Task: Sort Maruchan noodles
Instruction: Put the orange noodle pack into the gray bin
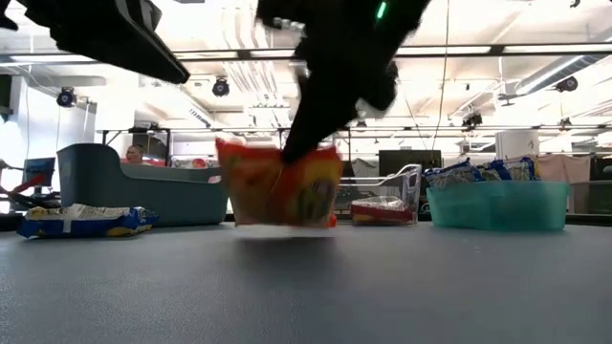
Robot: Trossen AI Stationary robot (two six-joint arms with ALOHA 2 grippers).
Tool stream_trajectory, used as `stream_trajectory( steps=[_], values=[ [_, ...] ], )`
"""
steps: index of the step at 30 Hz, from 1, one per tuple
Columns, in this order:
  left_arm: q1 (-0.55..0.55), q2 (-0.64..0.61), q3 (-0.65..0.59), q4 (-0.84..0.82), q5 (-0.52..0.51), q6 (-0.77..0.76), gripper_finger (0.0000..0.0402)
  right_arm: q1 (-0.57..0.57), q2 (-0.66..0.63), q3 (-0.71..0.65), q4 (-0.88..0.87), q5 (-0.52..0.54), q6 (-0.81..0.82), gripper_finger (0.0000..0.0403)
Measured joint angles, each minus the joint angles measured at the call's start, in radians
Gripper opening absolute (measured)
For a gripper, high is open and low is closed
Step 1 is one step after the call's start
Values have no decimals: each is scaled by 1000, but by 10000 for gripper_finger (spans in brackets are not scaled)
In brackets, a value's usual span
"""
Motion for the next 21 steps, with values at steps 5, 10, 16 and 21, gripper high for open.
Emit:
stream_trajectory(
  steps=[5,10,16,21],
  values=[
    [3,0,0,99,-3,22,75,-21,-133,-45,15,-209,25,10],
    [5,0,0,198,13,101,133,-76,-256,-161,133,-400,102,10],
    [18,22,0,260,48,161,223,-142,-352,-358,351,-535,170,10],
    [70,97,0,318,80,160,251,-164,-391,-492,539,-587,183,10]
  ],
)
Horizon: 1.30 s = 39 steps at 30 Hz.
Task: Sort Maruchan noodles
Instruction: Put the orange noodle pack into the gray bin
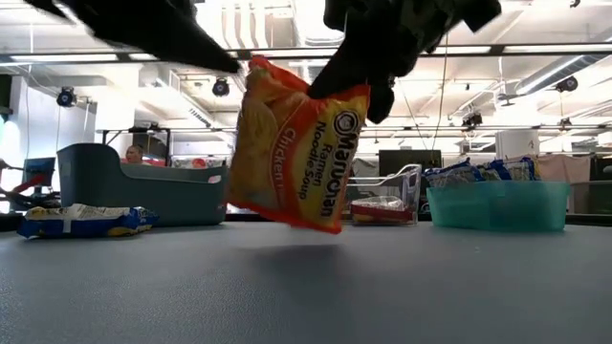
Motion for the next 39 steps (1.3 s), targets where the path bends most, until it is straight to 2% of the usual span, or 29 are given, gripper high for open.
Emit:
stream_trajectory(
  steps=[5,11,17,20,24,27,29,34,39],
  values=[
    [63,78,0,13,-9,22,244,0,-3,-62,75,-23,12,10],
    [73,138,0,131,34,75,222,0,-2,-79,98,-16,11,10],
    [79,194,0,195,14,81,197,0,-2,-79,129,-16,-28,11],
    [79,203,0,211,-3,86,164,0,-2,-80,132,-15,-43,11],
    [81,203,0,217,-15,90,92,0,-2,-81,153,-7,-62,20],
    [82,190,0,220,-22,81,32,-1,-7,-80,174,0,-64,42],
    [82,177,0,220,-22,57,13,-1,-19,-68,175,15,-78,64],
    [84,137,0,224,-38,26,22,0,-55,-43,183,105,-134,132],
    [85,76,0,153,-40,-47,9,-5,-145,-42,174,206,-186,181]
  ],
)
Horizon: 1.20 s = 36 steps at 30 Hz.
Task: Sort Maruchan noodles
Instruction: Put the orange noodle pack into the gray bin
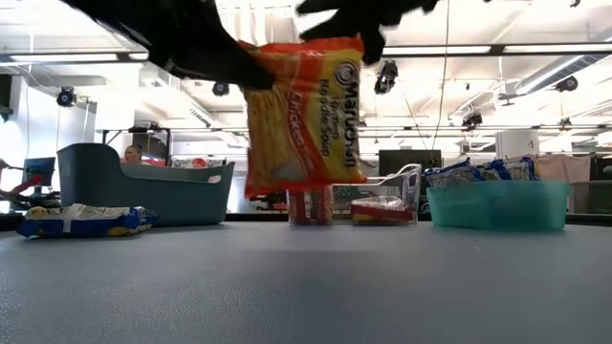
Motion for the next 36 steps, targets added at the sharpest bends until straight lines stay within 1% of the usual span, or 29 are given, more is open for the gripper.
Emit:
stream_trajectory(
  steps=[4,8,10,14,16,22,28,31,36],
  values=[
    [0,-85,0,-110,-29,-66,8,-1,-93,-13,-5,26,-30,199],
    [1,-209,0,-240,-95,-103,12,-1,-164,-29,0,29,-62,199],
    [2,-274,0,-328,-135,-136,12,-1,-178,-38,0,40,-73,197],
    [11,-405,0,-496,-247,-211,11,-1,-190,-61,-6,41,-94,195],
    [25,-463,0,-586,-278,-263,11,-1,-195,-75,5,43,-105,194],
    [111,-601,0,-851,-291,-425,11,-2,-190,-125,52,44,-143,194],
    [207,-691,0,-940,-306,-458,11,-10,-207,-156,50,42,-158,194],
    [264,-728,0,-1023,-305,-498,11,-26,-234,-166,54,43,-161,194],
    [391,-777,0,-1196,-304,-605,11,-65,-279,-169,56,43,-190,194]
  ],
)
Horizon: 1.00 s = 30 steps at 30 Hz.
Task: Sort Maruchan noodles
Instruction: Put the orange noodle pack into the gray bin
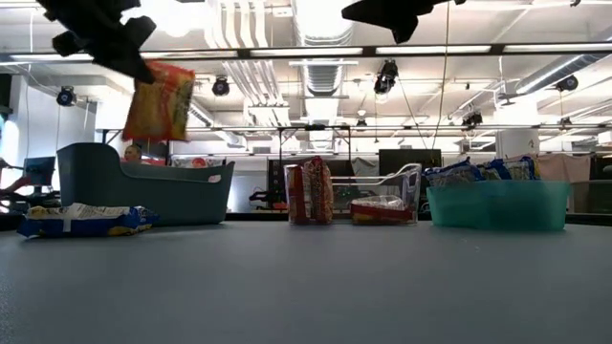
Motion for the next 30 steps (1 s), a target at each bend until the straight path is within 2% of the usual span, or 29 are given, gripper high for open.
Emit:
stream_trajectory(
  steps=[8,17,21,30],
  values=[
    [103,-34,-4,-52,87,-63,10,-54,-6,-11,-13,-2,0,194],
    [111,-29,-6,-164,167,-215,10,-120,-7,-11,-16,-2,1,194],
    [111,-16,-6,-216,169,-272,13,-142,-7,-11,-16,-2,1,194],
    [110,18,-6,-179,239,-281,15,-163,-6,-11,-27,-2,18,194]
  ],
)
